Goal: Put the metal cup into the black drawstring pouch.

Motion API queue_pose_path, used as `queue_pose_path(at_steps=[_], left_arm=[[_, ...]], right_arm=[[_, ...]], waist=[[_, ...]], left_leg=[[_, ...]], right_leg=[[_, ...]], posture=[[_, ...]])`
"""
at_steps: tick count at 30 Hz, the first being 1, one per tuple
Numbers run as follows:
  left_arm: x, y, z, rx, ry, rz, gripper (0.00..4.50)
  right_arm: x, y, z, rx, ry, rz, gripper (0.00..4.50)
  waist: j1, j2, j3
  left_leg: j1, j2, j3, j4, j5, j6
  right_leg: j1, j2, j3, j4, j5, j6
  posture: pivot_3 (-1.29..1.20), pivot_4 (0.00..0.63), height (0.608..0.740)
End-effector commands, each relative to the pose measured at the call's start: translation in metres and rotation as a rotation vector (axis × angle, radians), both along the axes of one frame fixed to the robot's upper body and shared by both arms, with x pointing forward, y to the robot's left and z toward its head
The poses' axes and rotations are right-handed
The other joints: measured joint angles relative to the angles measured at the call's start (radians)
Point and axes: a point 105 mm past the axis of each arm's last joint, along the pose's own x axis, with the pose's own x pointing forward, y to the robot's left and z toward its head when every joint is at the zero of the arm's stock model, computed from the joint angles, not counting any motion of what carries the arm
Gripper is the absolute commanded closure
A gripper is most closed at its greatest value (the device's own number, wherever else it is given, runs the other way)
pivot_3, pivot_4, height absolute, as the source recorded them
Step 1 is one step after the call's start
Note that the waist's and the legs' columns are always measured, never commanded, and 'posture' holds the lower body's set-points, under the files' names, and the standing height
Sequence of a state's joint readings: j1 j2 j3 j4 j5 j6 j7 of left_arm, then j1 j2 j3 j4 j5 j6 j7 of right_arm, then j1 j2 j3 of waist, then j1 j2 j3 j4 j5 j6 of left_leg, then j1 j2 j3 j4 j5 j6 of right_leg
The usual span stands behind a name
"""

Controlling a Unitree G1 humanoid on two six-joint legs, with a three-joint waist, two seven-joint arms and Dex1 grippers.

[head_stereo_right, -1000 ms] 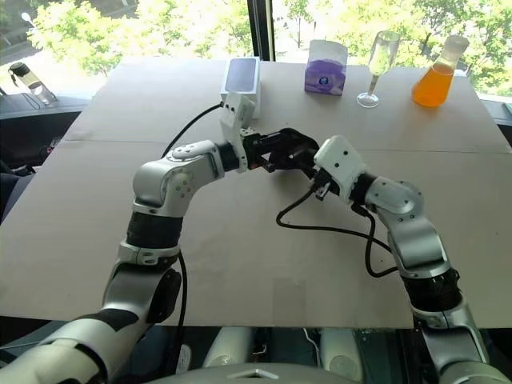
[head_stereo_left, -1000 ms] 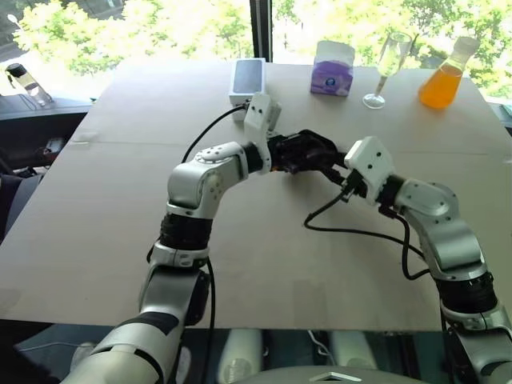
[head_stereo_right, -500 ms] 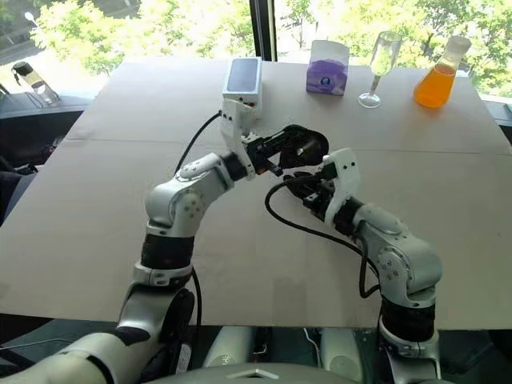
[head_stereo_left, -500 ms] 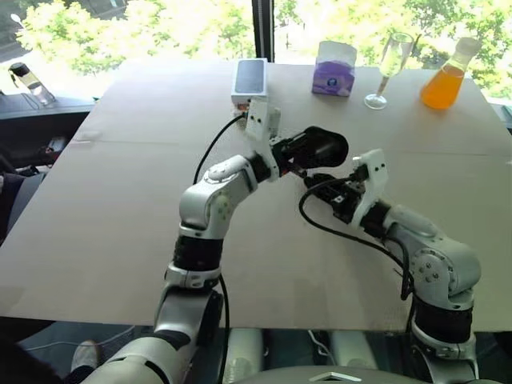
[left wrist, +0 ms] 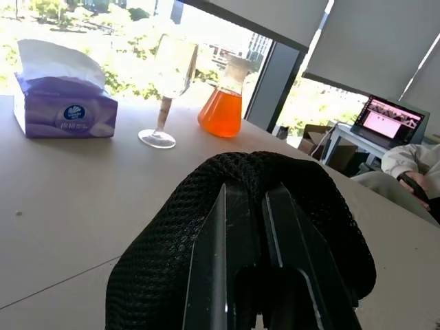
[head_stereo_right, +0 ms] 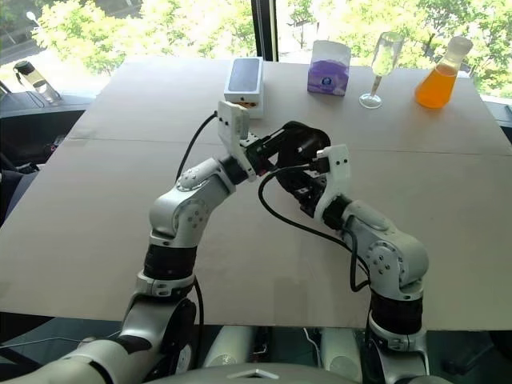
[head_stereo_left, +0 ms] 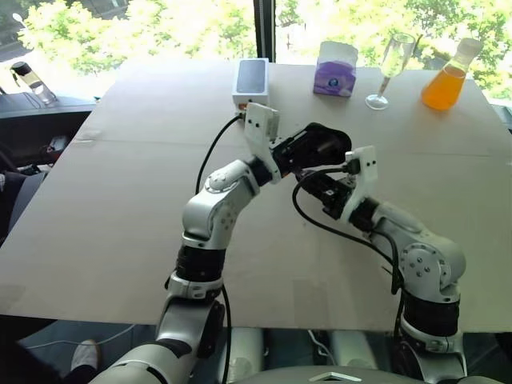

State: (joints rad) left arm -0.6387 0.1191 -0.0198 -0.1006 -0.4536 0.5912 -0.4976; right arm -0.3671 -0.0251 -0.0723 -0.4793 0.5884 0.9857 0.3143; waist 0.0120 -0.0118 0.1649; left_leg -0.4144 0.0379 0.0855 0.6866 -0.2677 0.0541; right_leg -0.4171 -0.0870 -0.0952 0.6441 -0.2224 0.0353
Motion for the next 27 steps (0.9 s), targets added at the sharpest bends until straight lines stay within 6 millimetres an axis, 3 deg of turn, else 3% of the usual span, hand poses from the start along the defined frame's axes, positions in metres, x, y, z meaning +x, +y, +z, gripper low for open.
queue_pose_path(at_steps=[1, 12, 13, 15, 19, 24, 27], left_arm=[[-0.009, -0.004, 0.012, -0.01, -0.065, -0.019, 4.5], [-0.011, -0.003, 0.013, -0.009, -0.068, -0.015, 4.5], [-0.011, -0.003, 0.013, -0.01, -0.068, -0.015, 4.5], [-0.01, -0.003, 0.014, -0.008, -0.073, -0.007, 4.5], [-0.007, 0.0, 0.004, 0.089, -0.042, 0.027, 4.5], [-0.011, 0.001, 0.009, -0.015, -0.017, -0.072, 4.5], [-0.014, -0.001, 0.008, 0.003, -0.041, -0.115, 3.67]], right_arm=[[0.0, 0.004, 0.013, 0.04, -0.05, 0.003, 3.27], [0.003, 0.008, 0.016, 0.081, -0.063, 0.001, 3.27], [0.003, 0.009, 0.015, 0.081, -0.063, 0.003, 3.8], [0.003, 0.009, 0.015, 0.079, -0.061, 0.009, 4.43], [-0.001, 0.006, 0.016, 0.071, -0.068, 0.023, 4.43], [-0.01, -0.007, 0.02, 0.018, -0.091, 0.071, 4.43], [-0.018, -0.018, 0.022, -0.048, -0.097, 0.132, 4.5]], waist=[[0.0, 0.0, 0.0], [0.0, 0.0, 0.0], [0.0, 0.0, 0.0], [0.0, 0.0, 0.0], [0.0, 0.0, 0.0], [0.002, 0.0, 0.0], [0.001, 0.0, 0.0]], left_leg=[[0.0, 0.0, 0.0, 0.0, 0.0, 0.0], [0.0, 0.0, 0.0, 0.0, 0.0, 0.0], [0.0, 0.0, 0.0, 0.0, 0.0, 0.0], [0.0, 0.0, 0.0, 0.0, 0.0, 0.0], [0.0, 0.0, 0.0, 0.0, 0.0, 0.0], [-0.001, 0.001, 0.0, 0.0, 0.0, 0.0], [0.0, 0.0, 0.0, 0.0, -0.001, 0.001]], right_leg=[[0.0, 0.0, 0.0, 0.0, 0.0, 0.0], [0.0, 0.0, 0.0, 0.0, 0.0, 0.0], [0.0, 0.0, 0.0, 0.0, 0.0, 0.0], [0.0, 0.0, 0.0, 0.0, 0.0, 0.0], [0.0, 0.0, 0.0, 0.0, 0.0, 0.0], [0.0, 0.0, 0.0, 0.0, 0.0, 0.0], [0.0, 0.0, 0.0, -0.001, 0.0, 0.0]], posture=[[0.0, 0.15, 0.737], [0.0, 0.15, 0.737], [0.0, 0.15, 0.737], [0.0, 0.15, 0.737], [0.0, 0.15, 0.737], [0.0, 0.15, 0.737], [0.0, 0.15, 0.737]])
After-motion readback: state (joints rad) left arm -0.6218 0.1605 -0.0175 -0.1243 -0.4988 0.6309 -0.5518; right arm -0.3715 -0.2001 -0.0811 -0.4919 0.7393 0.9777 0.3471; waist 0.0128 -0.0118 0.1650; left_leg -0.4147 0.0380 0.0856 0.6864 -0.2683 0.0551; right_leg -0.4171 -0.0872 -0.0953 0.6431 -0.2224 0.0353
